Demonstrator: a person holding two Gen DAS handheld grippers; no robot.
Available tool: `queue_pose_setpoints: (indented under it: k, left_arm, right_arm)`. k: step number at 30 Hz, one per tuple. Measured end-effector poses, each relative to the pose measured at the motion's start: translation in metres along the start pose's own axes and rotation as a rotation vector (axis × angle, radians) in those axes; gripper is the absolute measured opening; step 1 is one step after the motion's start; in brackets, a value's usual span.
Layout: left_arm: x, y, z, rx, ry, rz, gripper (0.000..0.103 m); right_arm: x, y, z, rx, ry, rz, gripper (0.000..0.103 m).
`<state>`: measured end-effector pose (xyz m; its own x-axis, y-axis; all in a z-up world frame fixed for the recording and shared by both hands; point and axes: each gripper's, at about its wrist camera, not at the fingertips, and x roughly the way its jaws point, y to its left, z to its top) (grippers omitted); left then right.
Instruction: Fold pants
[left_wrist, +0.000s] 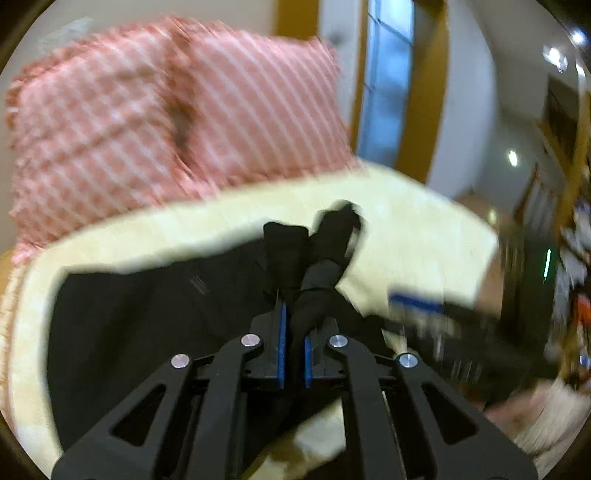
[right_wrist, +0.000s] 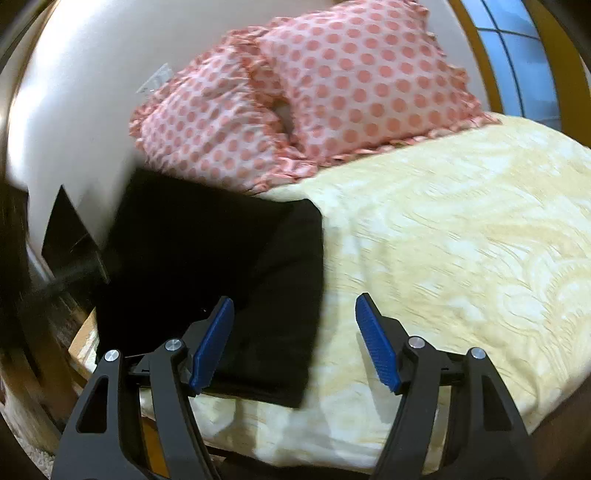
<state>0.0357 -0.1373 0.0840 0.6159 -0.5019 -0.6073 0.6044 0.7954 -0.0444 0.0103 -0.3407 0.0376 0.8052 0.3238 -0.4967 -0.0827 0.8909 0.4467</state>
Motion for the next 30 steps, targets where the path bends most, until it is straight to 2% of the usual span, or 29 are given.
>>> queue_pose_setpoints:
  k: [2, 4, 6, 8, 10, 13, 16, 20, 24, 25, 26, 27, 29, 30]
  left_arm:
    - [0.002, -0.007, -0.007, 0.023, -0.005, 0.014, 0.007]
    - [-0.004, 0.000, 0.002, -0.018, -0.023, 0.013, 0.006]
    - [-0.017, 0.017, 0.021, -0.100, -0.074, 0.018, 0.006]
    - [-0.032, 0.019, 0.034, -0.124, -0.143, 0.033, 0.006]
    - [-0.040, -0.001, 0.034, -0.045, -0.189, 0.057, 0.006]
    - [-0.022, -0.029, 0.011, 0.081, -0.125, 0.079, 0.006]
    - [0.012, -0.032, -0.023, 0.063, 0.020, 0.018, 0.007]
    - [0.011, -0.050, -0.041, 0.153, 0.001, 0.060, 0.010]
    - [0.003, -0.043, -0.047, 0.134, -0.003, -0.007, 0.014]
    - [0.001, -0.037, -0.045, 0.131, -0.006, -0.028, 0.021]
    - [-0.007, -0.035, -0.047, 0.127, -0.008, -0.080, 0.033]
    - [-0.015, -0.032, -0.049, 0.121, -0.015, -0.124, 0.040]
    - [-0.040, -0.022, -0.051, 0.095, -0.055, -0.176, 0.073]
    - [-0.052, -0.014, -0.052, 0.076, -0.090, -0.170, 0.077]
  right_arm:
    - [0.001, -0.006, 0.000, 0.008, 0.002, -0.010, 0.070]
    - [0.000, -0.008, 0.002, 0.013, -0.002, -0.011, 0.070]
    - [-0.002, -0.007, 0.002, 0.010, -0.014, -0.012, 0.070]
    - [-0.003, -0.007, 0.003, 0.004, -0.028, -0.025, 0.070]
    - [-0.004, -0.009, 0.004, 0.005, -0.035, -0.043, 0.070]
    - [-0.009, -0.018, 0.003, 0.015, -0.047, -0.098, 0.070]
    - [-0.015, -0.028, 0.006, 0.036, -0.068, -0.142, 0.070]
    - [-0.024, -0.034, 0.018, 0.046, -0.113, -0.172, 0.070]
    - [-0.026, -0.023, 0.029, 0.002, -0.142, -0.154, 0.070]
    - [-0.026, -0.019, 0.032, -0.011, -0.147, -0.144, 0.070]
    - [-0.026, -0.013, 0.035, -0.026, -0.155, -0.127, 0.070]
    - [-0.026, -0.007, 0.038, -0.044, -0.164, -0.104, 0.070]
    - [-0.026, 0.008, 0.045, -0.084, -0.180, -0.052, 0.070]
    - [-0.025, 0.015, 0.046, -0.104, -0.179, -0.026, 0.070]
